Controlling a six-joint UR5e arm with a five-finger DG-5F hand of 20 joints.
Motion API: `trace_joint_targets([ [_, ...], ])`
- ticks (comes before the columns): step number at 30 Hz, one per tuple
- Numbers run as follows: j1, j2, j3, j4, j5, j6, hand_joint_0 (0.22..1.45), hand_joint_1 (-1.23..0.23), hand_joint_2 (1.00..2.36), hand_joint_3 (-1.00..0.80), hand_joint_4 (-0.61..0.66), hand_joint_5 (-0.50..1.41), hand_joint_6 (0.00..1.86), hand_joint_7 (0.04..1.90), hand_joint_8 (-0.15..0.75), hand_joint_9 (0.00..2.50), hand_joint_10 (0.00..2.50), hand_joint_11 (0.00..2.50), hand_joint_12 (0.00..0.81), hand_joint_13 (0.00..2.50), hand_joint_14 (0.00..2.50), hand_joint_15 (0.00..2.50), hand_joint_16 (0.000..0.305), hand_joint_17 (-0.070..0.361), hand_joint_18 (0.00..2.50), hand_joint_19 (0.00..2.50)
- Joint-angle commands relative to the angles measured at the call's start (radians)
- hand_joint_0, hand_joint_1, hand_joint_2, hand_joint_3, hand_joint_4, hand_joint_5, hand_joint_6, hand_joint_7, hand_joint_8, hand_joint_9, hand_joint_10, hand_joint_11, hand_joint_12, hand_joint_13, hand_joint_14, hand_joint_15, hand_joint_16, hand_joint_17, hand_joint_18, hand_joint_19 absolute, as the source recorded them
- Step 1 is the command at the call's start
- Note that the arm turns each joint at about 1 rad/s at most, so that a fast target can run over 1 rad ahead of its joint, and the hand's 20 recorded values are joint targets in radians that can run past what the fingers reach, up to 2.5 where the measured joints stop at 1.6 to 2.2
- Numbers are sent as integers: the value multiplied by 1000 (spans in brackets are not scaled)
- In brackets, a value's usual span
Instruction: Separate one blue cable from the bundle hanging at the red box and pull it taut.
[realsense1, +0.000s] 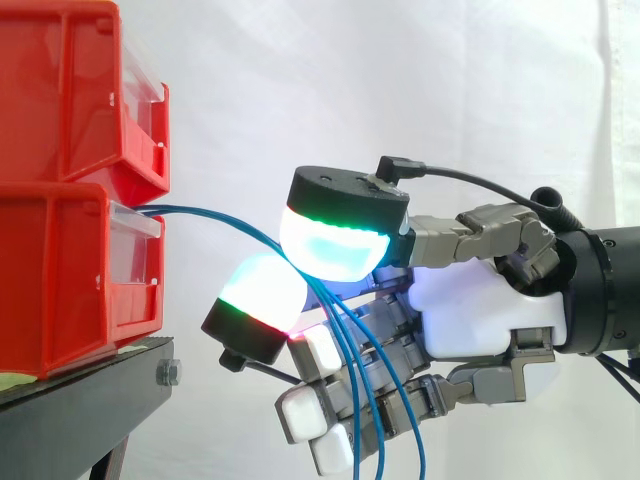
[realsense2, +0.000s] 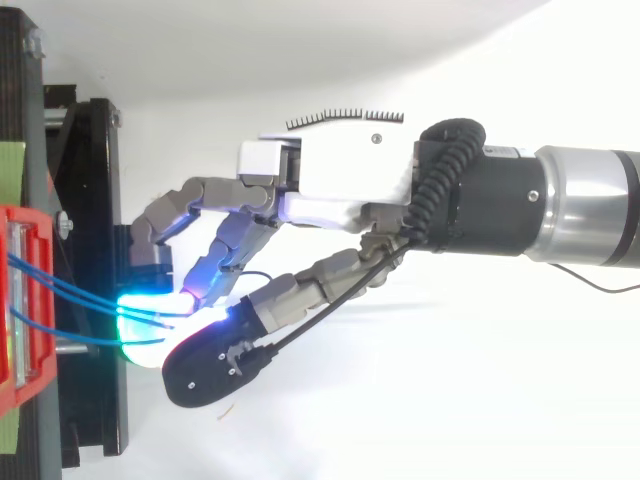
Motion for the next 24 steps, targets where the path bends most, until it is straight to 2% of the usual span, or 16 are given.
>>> trace_joint_targets([
  [1,-4,2,0,-5,0,-2,645,-811,1009,-361,152,-187,874,1007,319,970,22,780,316,929,16,453,28,64,780,465],
  [4,-10,2,0,-14,-1,-9,610,-703,1000,-500,157,-180,876,1012,324,1012,23,786,312,949,17,460,29,64,791,483],
  [6,-16,5,0,-12,-1,-14,580,-603,1000,-500,154,-176,873,1011,323,1032,20,775,316,969,17,468,29,66,810,498],
  [10,-18,20,0,-17,-1,-20,574,-532,1000,-500,152,-170,865,1023,325,1050,21,769,316,970,17,472,30,67,816,509],
  [13,-23,19,0,-14,-1,-28,619,-574,1002,-464,135,-167,863,1056,327,1065,21,782,315,970,17,474,30,66,820,523],
  [14,-24,20,0,-18,-4,-29,621,-622,1009,-368,123,-165,870,1064,325,1068,22,787,317,970,18,475,30,67,822,516],
  [18,-24,19,0,-17,-9,-31,609,-733,1011,-196,105,-159,885,1077,353,1083,19,787,349,1000,17,456,36,81,889,477],
  [24,-21,19,0,-17,-6,-31,625,-802,1012,-175,44,-169,897,1078,343,1049,21,795,348,974,18,466,36,81,875,481],
])
